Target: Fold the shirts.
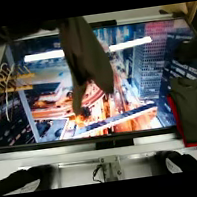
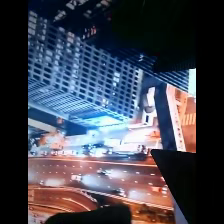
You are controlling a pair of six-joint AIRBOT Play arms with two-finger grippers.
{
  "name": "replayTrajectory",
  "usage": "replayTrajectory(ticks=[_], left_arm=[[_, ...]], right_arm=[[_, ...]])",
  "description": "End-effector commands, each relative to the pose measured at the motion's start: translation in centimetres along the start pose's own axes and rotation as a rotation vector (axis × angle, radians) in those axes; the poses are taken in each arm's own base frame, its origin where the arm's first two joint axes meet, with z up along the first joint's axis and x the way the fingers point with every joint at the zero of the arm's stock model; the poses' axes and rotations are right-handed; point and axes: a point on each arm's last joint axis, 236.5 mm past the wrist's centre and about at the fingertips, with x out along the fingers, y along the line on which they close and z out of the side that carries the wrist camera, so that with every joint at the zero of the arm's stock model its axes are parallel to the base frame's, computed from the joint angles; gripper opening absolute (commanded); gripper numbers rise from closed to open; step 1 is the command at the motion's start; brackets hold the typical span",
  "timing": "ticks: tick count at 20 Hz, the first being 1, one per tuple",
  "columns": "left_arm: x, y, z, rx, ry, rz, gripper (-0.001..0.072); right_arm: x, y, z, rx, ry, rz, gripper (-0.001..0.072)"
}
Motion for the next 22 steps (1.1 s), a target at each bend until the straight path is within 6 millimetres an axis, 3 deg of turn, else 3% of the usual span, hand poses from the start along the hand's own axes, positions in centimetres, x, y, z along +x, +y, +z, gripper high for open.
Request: replayTrajectory(ticks=[1,4,6,7,8,9,10,14,16,19,22], left_arm=[[4.8,-4.3,-9.1,-0.048,0.201,-0.028,0.0029],[12.0,-4.2,-21.9,-0.174,0.418,-0.014,0.0030],[14.9,-3.3,-29.1,-0.272,0.557,0.023,0.0041],[15.6,-3.0,-31.8,-0.374,0.620,0.035,0.0293],[15.6,-2.6,-33.1,-0.485,0.668,0.043,0.0720],[14.8,-1.7,-33.5,-0.546,0.712,0.048,0.0720],[13.0,-0.1,-33.2,-0.558,0.768,0.058,0.0720],[1.0,7.8,-31.2,-0.495,1.000,0.192,0.0720],[-4.1,9.7,-32.3,-0.510,1.061,0.290,0.0720],[-8.2,8.4,-38.7,-0.651,1.108,0.357,0.0720],[-9.1,4.8,-46.5,-0.841,1.104,0.331,0.0720]], right_arm=[[-8.1,-3.2,-2.0,0.040,-0.141,-0.145,0.0585],[-9.9,-3.1,-4.1,0.086,-0.121,-0.143,0.0585],[-9.3,-2.8,-5.0,0.091,-0.074,-0.132,0.0585],[-8.6,-2.5,-5.3,0.087,-0.053,-0.118,0.0586],[-7.4,-2.0,-5.6,0.074,-0.017,-0.097,0.0587],[-5.9,-1.5,-6.2,0.064,0.029,-0.078,0.0597],[-3.8,-1.0,-7.1,0.050,0.097,-0.056,0.0674],[7.8,2.0,-13.8,-0.005,0.428,0.082,0.0673],[13.0,4.4,-17.8,0.008,0.572,0.192,0.0673],[17.6,7.5,-21.0,0.043,0.723,0.330,0.0673],[20.7,9.2,-21.9,0.099,0.770,0.397,0.0673]])
